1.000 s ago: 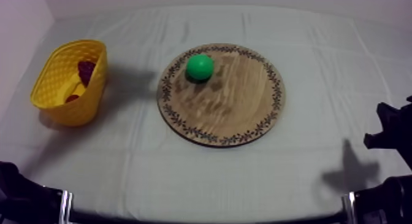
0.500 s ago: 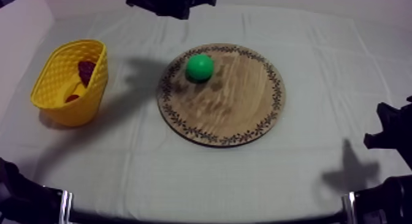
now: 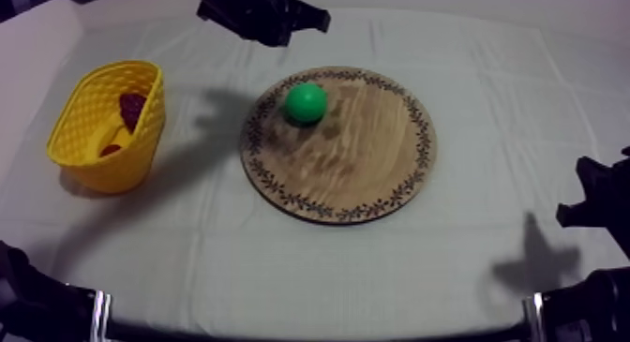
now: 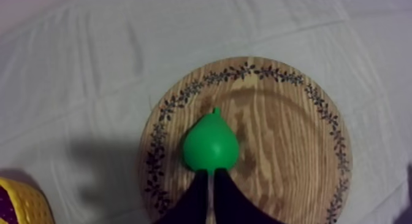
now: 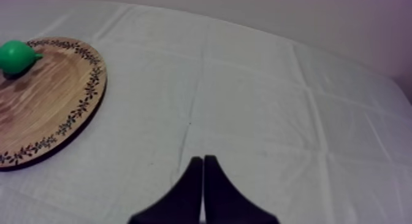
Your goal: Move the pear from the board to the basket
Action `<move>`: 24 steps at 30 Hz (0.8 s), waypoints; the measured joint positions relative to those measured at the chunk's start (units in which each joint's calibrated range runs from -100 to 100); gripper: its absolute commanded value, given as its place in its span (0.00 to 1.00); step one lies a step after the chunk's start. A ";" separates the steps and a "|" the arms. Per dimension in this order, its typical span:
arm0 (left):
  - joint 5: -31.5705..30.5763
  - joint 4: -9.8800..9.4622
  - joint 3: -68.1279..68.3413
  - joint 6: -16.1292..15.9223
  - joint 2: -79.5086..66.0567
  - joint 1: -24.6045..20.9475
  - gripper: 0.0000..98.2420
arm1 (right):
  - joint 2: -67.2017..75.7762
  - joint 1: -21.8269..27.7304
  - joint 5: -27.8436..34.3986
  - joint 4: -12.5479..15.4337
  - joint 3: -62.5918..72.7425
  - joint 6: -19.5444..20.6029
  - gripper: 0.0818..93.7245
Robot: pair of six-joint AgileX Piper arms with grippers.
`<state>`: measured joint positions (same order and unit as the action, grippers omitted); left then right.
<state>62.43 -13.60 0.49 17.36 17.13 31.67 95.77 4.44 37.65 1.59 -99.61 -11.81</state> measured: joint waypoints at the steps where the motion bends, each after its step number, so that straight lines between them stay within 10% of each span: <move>1: -0.16 -0.05 0.17 0.17 0.00 0.00 0.11 | 0.00 0.00 0.00 0.00 0.00 0.00 0.00; 12: -1.29 0.48 0.67 2.32 -0.13 -1.04 0.87 | 0.00 0.00 -0.01 0.00 0.00 0.06 0.00; 24: -1.34 1.90 1.34 2.21 1.40 -1.23 0.97 | 0.00 0.00 -0.01 0.00 0.00 0.06 0.00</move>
<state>61.09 -11.70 1.83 19.56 18.53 30.44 95.77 4.44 37.64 1.59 -99.61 -11.75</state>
